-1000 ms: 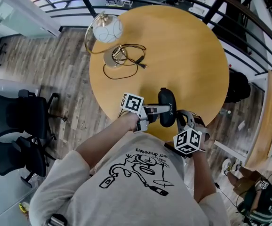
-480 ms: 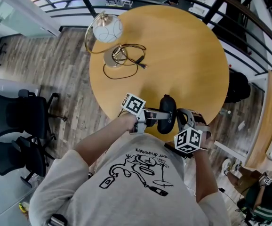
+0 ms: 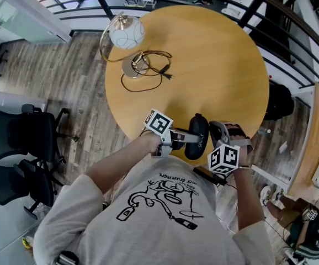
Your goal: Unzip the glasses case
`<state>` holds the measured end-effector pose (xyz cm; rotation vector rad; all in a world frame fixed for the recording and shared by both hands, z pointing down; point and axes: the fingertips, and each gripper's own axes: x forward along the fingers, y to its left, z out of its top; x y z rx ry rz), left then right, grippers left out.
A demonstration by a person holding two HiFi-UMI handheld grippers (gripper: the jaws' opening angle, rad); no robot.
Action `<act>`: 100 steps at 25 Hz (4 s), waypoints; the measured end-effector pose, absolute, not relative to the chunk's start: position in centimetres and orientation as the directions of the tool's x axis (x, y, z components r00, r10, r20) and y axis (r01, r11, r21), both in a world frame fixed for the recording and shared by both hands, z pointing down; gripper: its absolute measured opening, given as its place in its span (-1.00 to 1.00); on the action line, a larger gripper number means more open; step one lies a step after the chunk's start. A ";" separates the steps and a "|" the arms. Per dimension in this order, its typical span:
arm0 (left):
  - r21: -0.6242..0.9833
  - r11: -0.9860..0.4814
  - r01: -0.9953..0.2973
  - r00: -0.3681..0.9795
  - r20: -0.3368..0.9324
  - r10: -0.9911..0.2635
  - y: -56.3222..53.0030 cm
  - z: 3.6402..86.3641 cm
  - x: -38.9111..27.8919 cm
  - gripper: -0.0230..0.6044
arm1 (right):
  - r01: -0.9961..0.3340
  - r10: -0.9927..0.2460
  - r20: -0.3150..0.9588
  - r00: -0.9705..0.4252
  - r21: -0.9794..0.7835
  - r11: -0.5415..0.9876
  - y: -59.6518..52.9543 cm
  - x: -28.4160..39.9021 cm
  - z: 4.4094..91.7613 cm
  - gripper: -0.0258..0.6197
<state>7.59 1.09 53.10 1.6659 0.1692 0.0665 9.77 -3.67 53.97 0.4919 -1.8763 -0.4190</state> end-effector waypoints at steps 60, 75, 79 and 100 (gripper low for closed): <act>0.903 -0.143 -0.405 0.914 0.401 -0.055 -5.3 72.9 4.5 -0.15 | -0.577 -0.473 0.674 -0.567 0.084 0.812 -0.3 3.7 53.9 -0.84; 0.772 -0.261 -0.579 0.814 0.527 -0.246 -6.2 67.1 -1.0 -0.01 | -0.654 -0.481 0.666 -0.569 -0.013 0.756 -1.6 3.8 54.5 -0.84; 0.757 -0.283 -0.589 0.801 0.499 -0.332 -5.9 62.5 -0.6 -0.37 | -0.711 -0.500 0.650 -0.572 -0.088 0.698 -2.3 4.1 54.1 -0.84; 0.352 -0.569 -0.743 0.668 0.440 -0.600 -4.8 49.2 1.6 -0.90 | -0.844 -0.693 0.486 -0.533 -0.248 0.475 -2.9 4.7 48.3 -0.85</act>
